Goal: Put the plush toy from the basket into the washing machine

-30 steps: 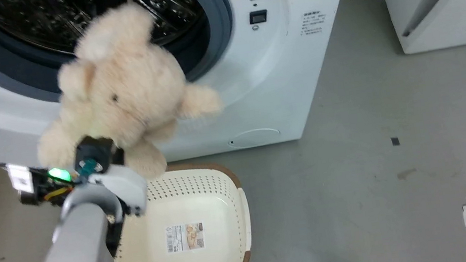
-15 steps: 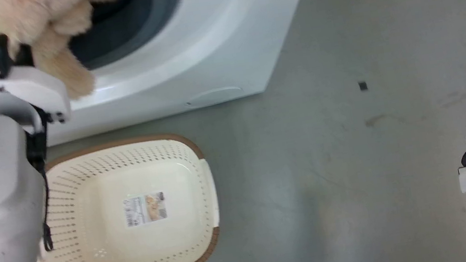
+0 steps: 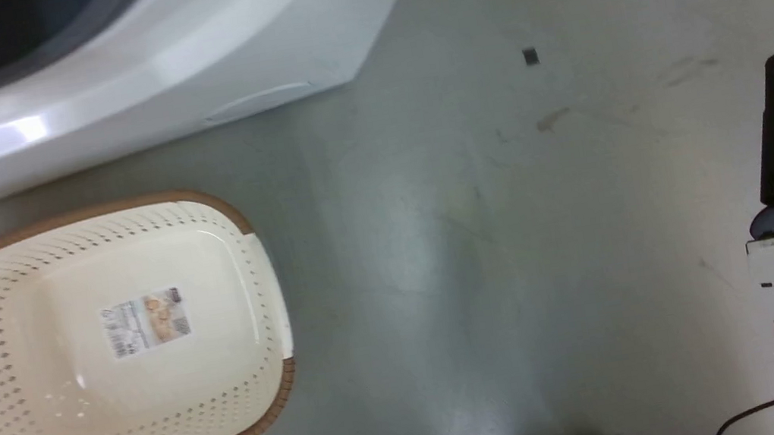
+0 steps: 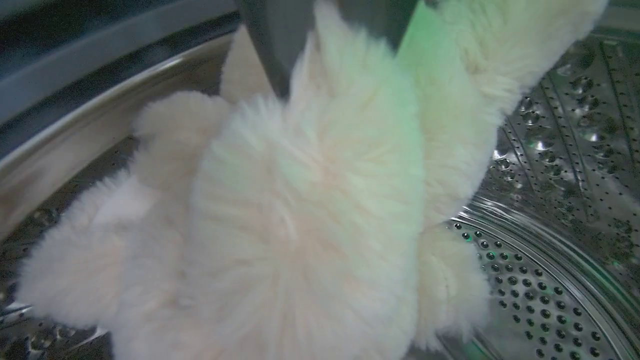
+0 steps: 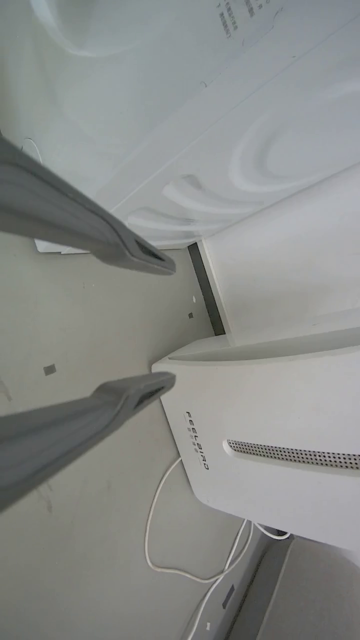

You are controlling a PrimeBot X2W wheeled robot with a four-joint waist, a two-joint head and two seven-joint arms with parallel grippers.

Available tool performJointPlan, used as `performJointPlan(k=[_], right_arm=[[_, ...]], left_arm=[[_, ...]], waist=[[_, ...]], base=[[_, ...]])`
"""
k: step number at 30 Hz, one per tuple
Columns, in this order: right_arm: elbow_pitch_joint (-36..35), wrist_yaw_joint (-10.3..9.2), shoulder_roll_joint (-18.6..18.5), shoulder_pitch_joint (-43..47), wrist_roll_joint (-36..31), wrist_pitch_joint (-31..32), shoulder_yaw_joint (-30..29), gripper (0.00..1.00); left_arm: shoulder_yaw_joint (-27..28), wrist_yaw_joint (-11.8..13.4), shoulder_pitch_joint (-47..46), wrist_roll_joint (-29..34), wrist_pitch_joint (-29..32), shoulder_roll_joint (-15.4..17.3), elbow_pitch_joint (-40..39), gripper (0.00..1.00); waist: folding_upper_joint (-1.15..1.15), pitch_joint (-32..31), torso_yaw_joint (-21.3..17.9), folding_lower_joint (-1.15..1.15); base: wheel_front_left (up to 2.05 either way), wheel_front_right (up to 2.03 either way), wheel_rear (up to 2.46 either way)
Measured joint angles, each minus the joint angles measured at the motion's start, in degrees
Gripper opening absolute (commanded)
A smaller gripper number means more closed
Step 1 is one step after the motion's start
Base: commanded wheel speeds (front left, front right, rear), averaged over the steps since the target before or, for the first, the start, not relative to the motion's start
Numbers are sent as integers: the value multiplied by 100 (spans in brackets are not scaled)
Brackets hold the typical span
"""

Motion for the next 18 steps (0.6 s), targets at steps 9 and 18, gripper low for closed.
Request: performJointPlan(k=[9,18], right_arm=[[-34,0,0,-79,145,0,109,100],[-29,0,0,-81,186,0,167,100]], left_arm=[[36,86,-750,98,1,301,27,0],[96,177,-907,90,0,380,-59,100]], waist=[[0,444,-317,0],[0,531,-314,0]], base=[[0,0,0],[0,0,0]])
